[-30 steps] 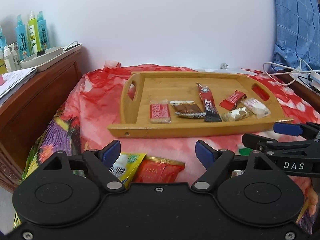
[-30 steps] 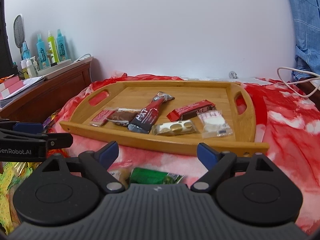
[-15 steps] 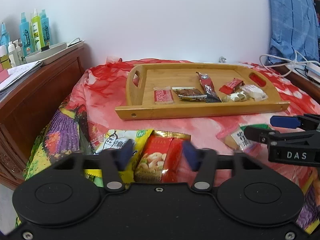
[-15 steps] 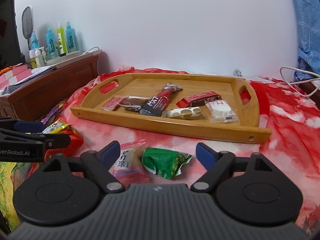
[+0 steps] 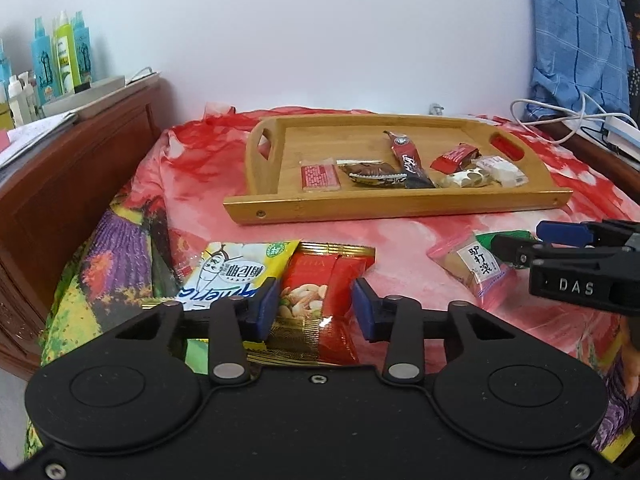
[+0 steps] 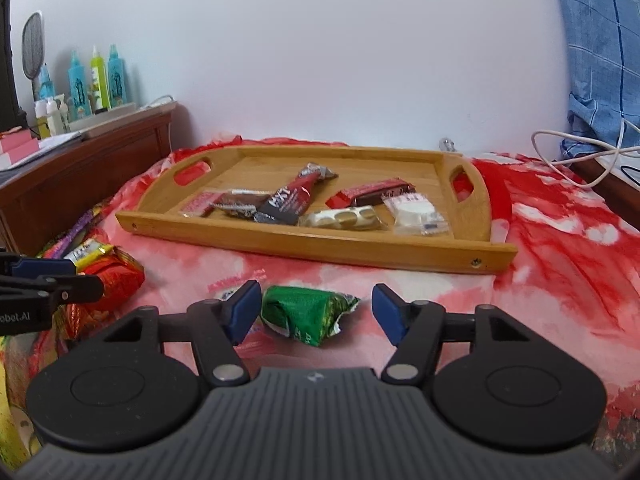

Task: Organize snacks
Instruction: 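Withdraw both tools from the tray toward the remaining snacks, then grasp the red peanut bag with the left tool while the right tool grasps the green candy, then carry the red peanut bag with the left tool while the right tool carries the green candy over the tray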

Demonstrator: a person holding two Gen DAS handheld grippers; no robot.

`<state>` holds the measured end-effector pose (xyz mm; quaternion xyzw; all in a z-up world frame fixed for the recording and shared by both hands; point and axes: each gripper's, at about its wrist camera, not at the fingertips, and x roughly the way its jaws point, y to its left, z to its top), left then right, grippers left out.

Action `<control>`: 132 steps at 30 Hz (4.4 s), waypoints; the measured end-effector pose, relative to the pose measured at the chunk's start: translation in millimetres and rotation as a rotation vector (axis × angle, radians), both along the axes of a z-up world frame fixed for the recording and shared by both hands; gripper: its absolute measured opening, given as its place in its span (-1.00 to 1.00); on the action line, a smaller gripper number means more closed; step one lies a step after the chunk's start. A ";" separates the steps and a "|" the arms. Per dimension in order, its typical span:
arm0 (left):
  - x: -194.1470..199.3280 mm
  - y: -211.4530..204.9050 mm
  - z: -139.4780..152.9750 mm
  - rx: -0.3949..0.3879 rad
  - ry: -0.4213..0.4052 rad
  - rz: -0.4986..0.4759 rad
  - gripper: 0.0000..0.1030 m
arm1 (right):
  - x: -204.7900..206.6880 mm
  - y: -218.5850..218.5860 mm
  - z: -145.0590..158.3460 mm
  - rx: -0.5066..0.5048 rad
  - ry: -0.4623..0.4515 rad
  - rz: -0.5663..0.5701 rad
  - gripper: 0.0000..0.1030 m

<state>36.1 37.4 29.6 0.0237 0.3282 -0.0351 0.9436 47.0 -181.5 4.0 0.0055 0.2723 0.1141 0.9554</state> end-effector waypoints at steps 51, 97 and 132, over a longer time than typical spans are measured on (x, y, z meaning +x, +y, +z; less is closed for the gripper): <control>16.2 -25.3 16.6 -0.014 -0.001 0.007 -0.25 | 7.2 0.5 -1.7 0.034 -0.020 -0.028 0.32; 43.3 -31.5 50.9 -0.059 -0.049 0.033 -0.25 | 6.1 -14.9 34.7 0.109 -0.131 -0.036 -0.22; 217.0 -56.7 34.7 -0.076 0.043 0.139 -0.25 | 181.2 -97.7 27.3 0.343 0.022 -0.079 -0.22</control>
